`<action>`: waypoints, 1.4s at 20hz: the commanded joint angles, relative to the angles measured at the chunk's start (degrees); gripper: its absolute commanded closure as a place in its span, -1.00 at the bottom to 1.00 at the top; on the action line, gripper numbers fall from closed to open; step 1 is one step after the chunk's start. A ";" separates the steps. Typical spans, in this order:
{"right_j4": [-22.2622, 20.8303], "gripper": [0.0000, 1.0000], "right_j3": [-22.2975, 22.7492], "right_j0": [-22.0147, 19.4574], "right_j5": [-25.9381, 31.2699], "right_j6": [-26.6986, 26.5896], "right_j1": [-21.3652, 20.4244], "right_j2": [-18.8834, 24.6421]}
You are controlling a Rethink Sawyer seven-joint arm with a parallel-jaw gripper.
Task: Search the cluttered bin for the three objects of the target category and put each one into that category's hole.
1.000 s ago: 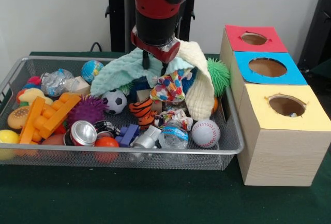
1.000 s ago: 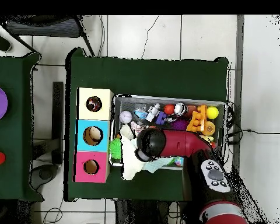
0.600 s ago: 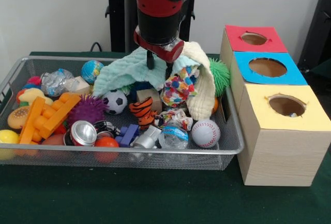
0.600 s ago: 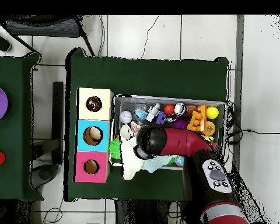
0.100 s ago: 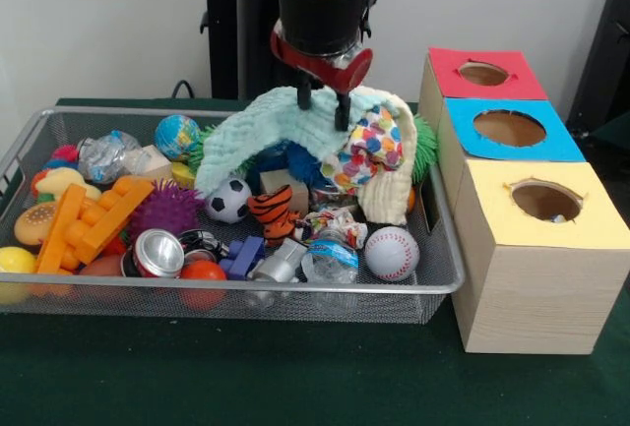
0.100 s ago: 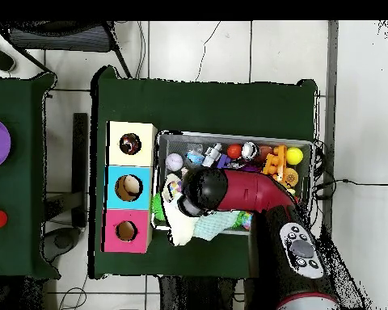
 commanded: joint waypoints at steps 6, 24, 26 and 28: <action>1.88 -1.00 -1.98 -0.47 2.30 -6.12 -1.78 7.81; 4.36 -1.00 1.37 0.35 -15.15 4.05 -2.16 8.50; 4.41 -1.00 1.51 2.00 -17.90 7.49 -2.66 6.35; 4.13 -1.00 0.95 3.83 -20.59 10.68 -2.85 3.81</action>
